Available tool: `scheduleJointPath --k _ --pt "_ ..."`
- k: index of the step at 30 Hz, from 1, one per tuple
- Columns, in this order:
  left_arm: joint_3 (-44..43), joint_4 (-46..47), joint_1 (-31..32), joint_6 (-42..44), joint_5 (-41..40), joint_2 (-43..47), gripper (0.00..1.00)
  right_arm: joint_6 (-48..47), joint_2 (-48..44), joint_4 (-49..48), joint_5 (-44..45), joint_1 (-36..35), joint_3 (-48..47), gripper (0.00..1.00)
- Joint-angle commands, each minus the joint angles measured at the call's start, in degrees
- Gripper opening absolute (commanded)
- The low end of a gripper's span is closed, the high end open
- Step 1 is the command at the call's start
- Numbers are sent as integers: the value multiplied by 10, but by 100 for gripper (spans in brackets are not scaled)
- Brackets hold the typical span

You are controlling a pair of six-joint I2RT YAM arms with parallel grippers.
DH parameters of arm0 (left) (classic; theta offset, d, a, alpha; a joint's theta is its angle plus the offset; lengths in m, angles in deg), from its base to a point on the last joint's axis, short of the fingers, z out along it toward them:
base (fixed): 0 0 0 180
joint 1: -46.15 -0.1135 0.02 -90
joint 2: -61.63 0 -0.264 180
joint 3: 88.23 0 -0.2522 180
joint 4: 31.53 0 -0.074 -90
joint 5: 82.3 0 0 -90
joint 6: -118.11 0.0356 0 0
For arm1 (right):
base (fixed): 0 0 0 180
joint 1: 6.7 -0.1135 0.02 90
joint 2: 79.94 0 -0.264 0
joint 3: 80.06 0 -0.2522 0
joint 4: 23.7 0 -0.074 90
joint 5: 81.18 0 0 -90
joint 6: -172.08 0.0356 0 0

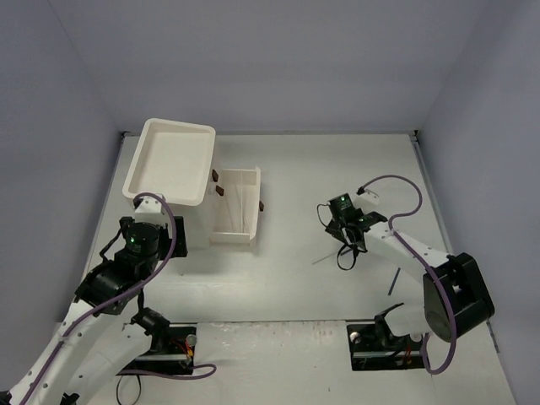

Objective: Sort the eating utensils into containers

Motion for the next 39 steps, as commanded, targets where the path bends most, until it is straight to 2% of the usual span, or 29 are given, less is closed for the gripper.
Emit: scheduleJointPath --k 1,10,21,31,35,39 --pt "-5 36 -3 8 -2 -1 82 98 -12 9 -6 -10 22 39" --pt "-5 35 -3 10 -5 8 82 141 50 24 -21 -42 11 36" --pt "-3 34 -2 14 -11 25 82 169 68 63 -16 -54 11 28" --pt "-3 34 -3 17 -8 32 82 89 49 139 92 -77 -74 27" --pt "-2 35 -2 18 -7 34 82 29 48 156 122 -56 -98 26" --pt "-2 34 -2 19 -4 34 82 -46 55 154 106 -15 -110 24"
